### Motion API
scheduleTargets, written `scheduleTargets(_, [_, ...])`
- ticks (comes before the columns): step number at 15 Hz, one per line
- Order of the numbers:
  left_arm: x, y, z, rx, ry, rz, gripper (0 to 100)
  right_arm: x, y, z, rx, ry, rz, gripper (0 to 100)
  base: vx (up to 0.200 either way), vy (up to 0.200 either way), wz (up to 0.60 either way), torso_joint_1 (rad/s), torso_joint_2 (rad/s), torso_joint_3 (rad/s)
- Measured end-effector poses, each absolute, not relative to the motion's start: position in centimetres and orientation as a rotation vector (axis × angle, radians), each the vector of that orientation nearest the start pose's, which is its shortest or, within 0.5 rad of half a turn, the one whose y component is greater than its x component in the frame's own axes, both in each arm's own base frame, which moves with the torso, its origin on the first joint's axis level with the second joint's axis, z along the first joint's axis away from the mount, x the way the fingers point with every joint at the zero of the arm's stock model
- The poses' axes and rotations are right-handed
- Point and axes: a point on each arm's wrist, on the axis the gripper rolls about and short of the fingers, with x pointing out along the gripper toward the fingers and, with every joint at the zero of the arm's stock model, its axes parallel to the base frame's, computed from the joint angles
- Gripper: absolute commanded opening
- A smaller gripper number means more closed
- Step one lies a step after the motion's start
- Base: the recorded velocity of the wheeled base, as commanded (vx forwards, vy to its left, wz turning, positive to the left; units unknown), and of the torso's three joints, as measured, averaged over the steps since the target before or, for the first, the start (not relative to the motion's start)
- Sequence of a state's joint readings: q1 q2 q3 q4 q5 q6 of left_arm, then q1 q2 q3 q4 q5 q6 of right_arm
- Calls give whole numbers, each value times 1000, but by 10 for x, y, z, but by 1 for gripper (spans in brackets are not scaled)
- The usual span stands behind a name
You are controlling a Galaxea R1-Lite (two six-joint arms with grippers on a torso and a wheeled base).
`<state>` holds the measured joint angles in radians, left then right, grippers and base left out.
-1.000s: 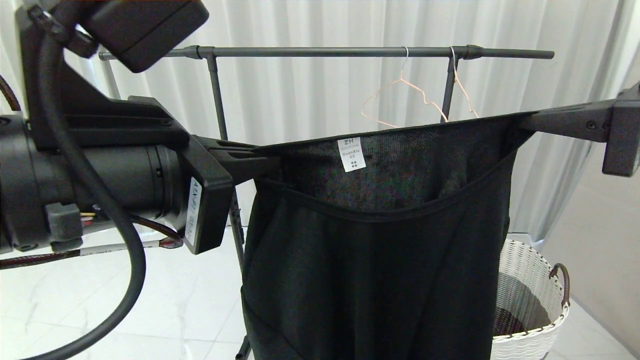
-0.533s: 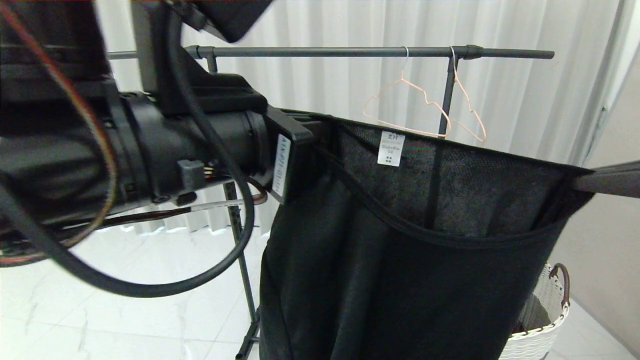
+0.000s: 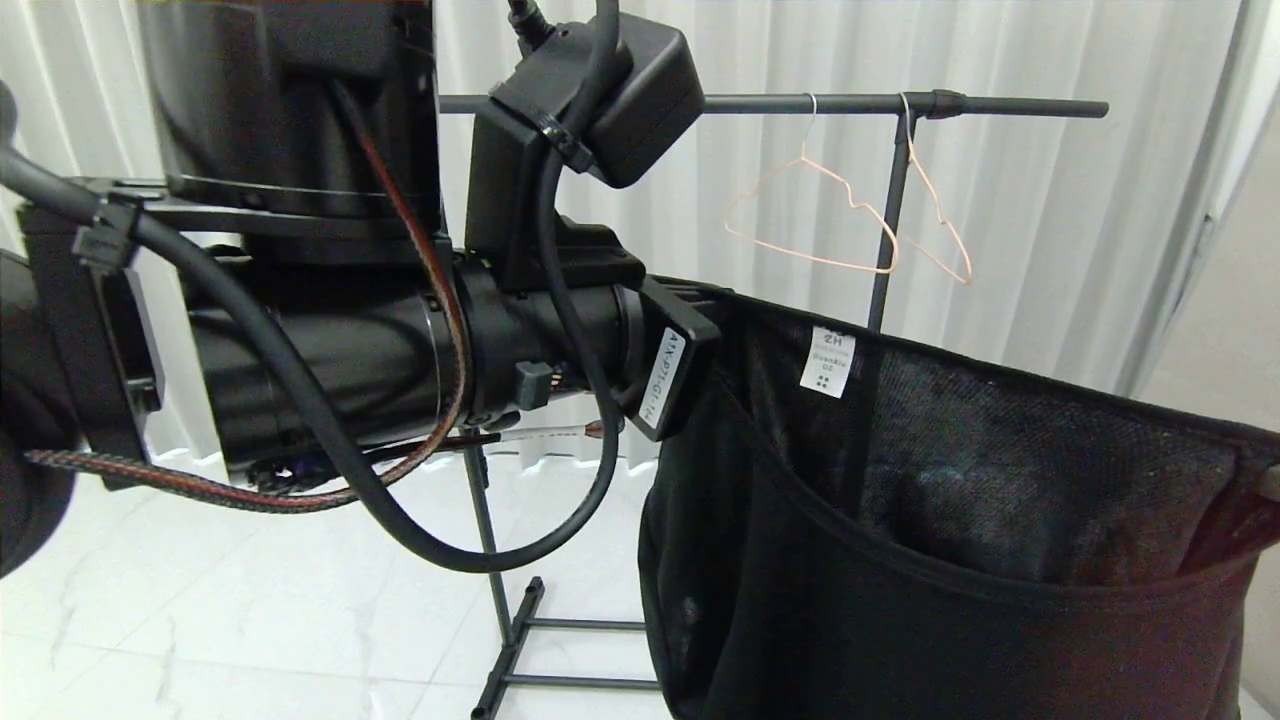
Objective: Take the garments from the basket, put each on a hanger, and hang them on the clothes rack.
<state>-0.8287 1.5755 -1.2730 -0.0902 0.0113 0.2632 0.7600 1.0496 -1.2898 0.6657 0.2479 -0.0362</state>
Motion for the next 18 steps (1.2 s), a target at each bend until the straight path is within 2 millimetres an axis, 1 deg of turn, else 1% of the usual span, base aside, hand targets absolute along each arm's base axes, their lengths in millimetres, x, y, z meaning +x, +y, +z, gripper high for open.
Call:
scheduleTargets(4, [195, -212, 297, 328, 111, -831, 0, 65, 70, 333, -152, 401, 996, 0, 0, 0, 0, 0, 0, 0])
scheduleTargets(7, [180, -198, 296, 303, 257, -842, 0, 80, 75, 339, -125, 329, 917, 0, 0, 0, 0, 0, 0, 0])
scheduleTargets(9, [156, -179, 300, 246, 420, -884, 0, 99, 86, 347, -101, 242, 890, 0, 0, 0, 0, 0, 0, 0])
scheduleTargets(11, [128, -159, 312, 153, 497, -930, 0, 121, 101, 352, -83, 168, 885, 0, 0, 0, 0, 0, 0, 0])
scheduleTargets(12, [116, -153, 317, 118, 513, -951, 0, 130, 108, 353, -77, 143, 885, 0, 0, 0, 0, 0, 0, 0])
scheduleTargets(15, [90, -145, 327, 23, 517, -1019, 0, 152, 129, 348, -73, 125, 904, 0, 0, 0, 0, 0, 0, 0])
scheduleTargets(18, [77, -145, 330, 12, 513, -1080, 0, 161, 141, 344, -73, 127, 925, 0, 0, 0, 0, 0, 0, 0])
